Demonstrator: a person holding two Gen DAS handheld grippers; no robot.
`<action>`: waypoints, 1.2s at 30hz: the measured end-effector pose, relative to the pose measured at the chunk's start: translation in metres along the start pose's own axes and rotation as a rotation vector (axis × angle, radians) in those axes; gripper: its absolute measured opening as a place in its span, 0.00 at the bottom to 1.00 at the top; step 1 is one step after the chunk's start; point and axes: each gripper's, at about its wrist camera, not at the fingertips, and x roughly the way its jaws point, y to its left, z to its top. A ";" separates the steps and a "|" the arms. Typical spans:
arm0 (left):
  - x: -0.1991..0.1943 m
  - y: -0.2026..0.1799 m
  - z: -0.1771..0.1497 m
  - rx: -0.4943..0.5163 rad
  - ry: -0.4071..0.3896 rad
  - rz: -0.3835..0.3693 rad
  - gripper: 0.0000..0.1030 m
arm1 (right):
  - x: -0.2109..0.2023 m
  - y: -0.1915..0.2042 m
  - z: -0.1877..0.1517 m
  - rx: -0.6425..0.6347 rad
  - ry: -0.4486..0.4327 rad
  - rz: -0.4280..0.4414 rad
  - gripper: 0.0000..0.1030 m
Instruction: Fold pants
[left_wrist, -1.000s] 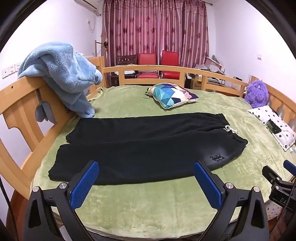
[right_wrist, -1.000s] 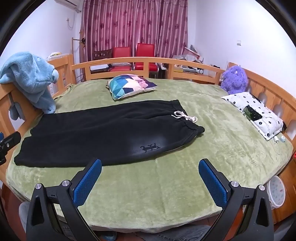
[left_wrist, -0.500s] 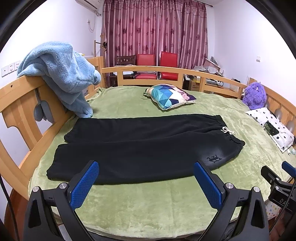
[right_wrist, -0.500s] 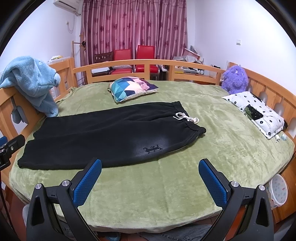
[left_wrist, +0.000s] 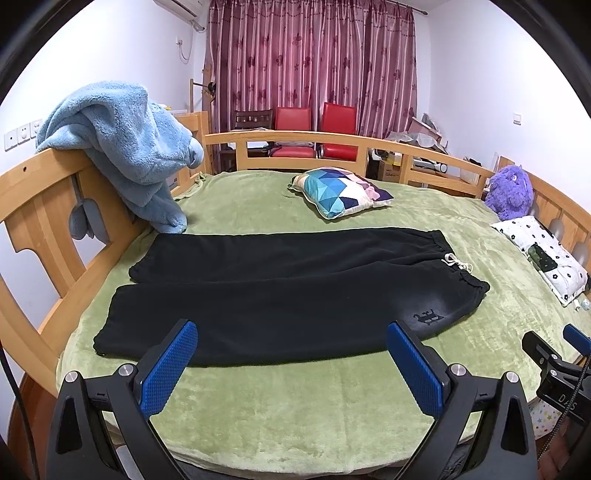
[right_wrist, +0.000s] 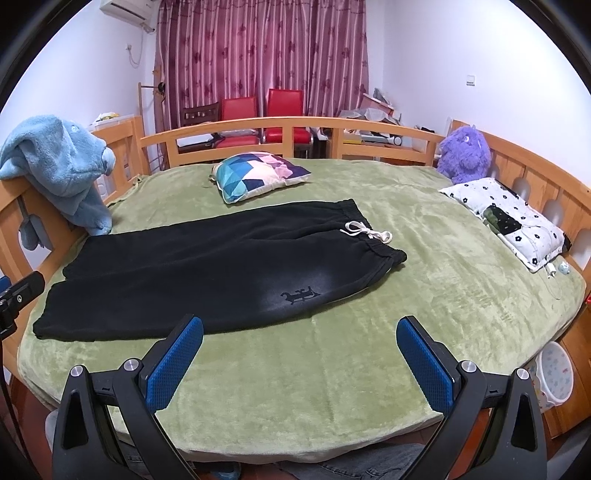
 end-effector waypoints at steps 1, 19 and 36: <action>0.000 0.000 0.000 0.000 0.000 0.000 1.00 | 0.000 0.000 0.000 0.001 -0.001 0.005 1.00; -0.002 0.002 -0.001 -0.003 -0.002 0.014 1.00 | 0.000 0.003 -0.001 -0.002 0.001 0.011 1.00; 0.001 0.004 -0.002 -0.010 -0.003 0.009 1.00 | 0.006 0.007 -0.002 -0.006 0.017 0.017 1.00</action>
